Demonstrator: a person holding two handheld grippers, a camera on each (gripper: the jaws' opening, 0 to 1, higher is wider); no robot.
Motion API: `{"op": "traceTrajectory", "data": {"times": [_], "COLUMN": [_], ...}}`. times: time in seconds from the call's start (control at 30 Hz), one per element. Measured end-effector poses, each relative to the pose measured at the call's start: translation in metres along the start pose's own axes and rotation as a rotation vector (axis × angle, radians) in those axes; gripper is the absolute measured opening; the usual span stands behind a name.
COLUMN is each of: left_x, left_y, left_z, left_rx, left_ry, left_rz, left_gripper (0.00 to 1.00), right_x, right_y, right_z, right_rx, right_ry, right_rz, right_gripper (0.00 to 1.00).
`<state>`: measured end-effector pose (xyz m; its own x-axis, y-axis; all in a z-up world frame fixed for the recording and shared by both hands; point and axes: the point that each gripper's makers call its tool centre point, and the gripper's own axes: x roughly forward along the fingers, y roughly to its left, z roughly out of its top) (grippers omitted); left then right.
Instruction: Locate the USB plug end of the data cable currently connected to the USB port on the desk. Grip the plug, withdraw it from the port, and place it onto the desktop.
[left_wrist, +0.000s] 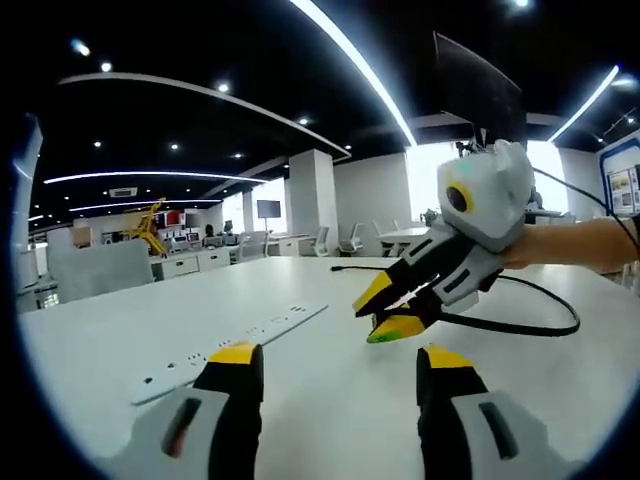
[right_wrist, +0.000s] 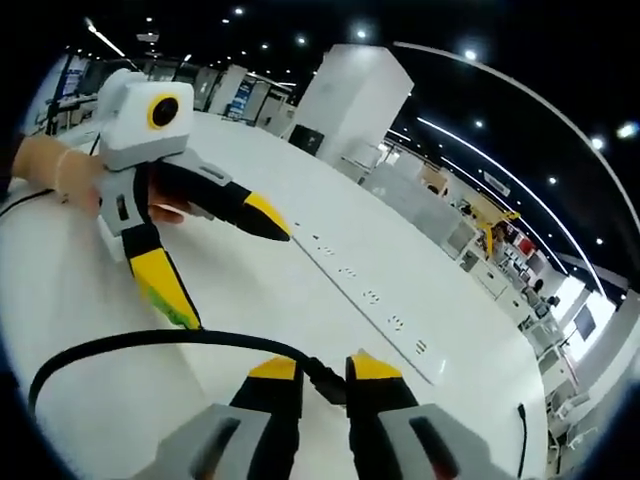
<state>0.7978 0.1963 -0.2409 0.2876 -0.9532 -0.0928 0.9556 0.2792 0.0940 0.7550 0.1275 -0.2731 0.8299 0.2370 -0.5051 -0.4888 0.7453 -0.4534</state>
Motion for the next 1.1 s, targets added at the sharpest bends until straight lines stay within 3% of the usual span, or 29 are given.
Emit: {"op": "traceTrajectory", "data": {"times": [0.1,0.37,0.57,0.7,0.9,0.97,1.1], "left_x": [-0.007,-0.013,-0.016,-0.019,-0.026,-0.030,-0.038], "left_y": [-0.026,-0.052,-0.061,-0.058,-0.051,-0.049,-0.050], "left_z": [-0.002,-0.004,-0.003,-0.001,0.004,0.004,0.002], "left_rx": [0.003,-0.003,-0.009,-0.073,-0.086,-0.082,-0.063], "left_ry": [0.003,-0.001,-0.007,-0.022,-0.038,-0.034,-0.021], "left_rz": [0.002,0.011,0.015,0.052,0.109,0.135,0.172], "left_gripper": [0.62,0.62,0.62,0.62,0.62,0.62,0.62], "right_x": [-0.003,-0.015,-0.022,-0.027,-0.034,-0.037,-0.044], "right_y": [0.003,0.000,0.001,-0.004,-0.011,-0.013,-0.010], "right_z": [-0.002,-0.004,-0.005,-0.002,0.001,0.001,0.006], "right_rx": [-0.002,-0.002,0.003,0.009,0.141,0.191,0.362], "right_ry": [-0.001,-0.038,-0.052,-0.096,-0.163,-0.177,-0.241], "right_rz": [0.002,-0.018,-0.032,-0.086,-0.170,-0.206,-0.224], "right_gripper": [0.21,0.33,0.37,0.41,0.47,0.45,0.44]}}
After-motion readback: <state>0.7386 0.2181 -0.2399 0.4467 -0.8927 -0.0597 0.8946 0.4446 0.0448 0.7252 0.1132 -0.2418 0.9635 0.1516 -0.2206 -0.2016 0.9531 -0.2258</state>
